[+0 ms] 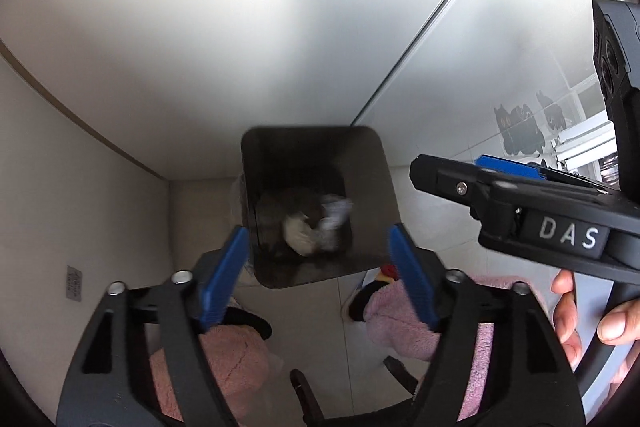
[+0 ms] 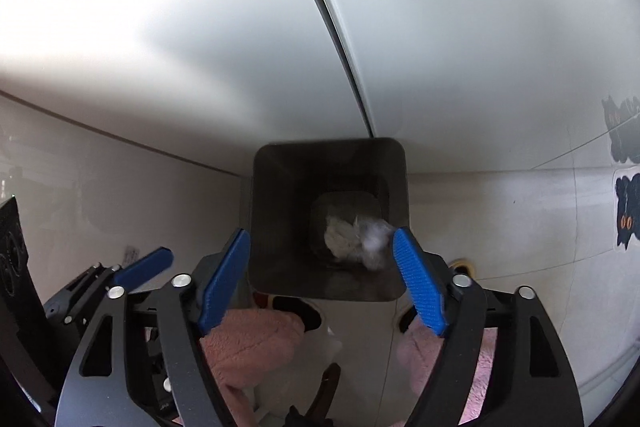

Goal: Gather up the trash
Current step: 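Carry both items down over the black bin and open both tools, then grasp the white plastic bag with the left tool while the right tool grasps a red wrapper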

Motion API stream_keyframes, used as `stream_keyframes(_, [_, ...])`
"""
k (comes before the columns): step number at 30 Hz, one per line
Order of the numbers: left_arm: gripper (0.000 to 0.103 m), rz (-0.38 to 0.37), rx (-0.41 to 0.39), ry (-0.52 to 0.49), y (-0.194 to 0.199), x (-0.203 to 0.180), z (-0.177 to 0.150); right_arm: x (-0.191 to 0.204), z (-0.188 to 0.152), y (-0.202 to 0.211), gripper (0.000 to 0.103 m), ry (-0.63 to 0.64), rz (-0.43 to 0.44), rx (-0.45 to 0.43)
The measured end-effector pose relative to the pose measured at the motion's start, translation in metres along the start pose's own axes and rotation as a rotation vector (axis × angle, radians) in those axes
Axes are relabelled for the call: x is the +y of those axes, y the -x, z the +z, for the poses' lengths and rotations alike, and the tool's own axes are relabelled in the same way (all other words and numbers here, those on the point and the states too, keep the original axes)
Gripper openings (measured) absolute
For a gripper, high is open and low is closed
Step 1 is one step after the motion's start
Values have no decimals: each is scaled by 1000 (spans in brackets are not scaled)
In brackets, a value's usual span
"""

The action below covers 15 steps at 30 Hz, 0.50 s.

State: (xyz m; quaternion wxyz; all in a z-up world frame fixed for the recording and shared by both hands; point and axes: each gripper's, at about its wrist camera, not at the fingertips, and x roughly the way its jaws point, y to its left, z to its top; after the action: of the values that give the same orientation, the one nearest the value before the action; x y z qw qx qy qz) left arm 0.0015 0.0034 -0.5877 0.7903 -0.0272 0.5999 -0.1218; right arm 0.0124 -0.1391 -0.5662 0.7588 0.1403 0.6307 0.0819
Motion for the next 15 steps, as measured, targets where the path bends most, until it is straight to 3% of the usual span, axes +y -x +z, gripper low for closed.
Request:
stream_keyframes(7, [94,-11,-102,-16,57,-10,-1,10,-1,69,99,53,-52,-139])
stream_keyframes(15, [95,-14,-265,-40,136,-24,-6,11,-14,160,100,83,-57,-319])
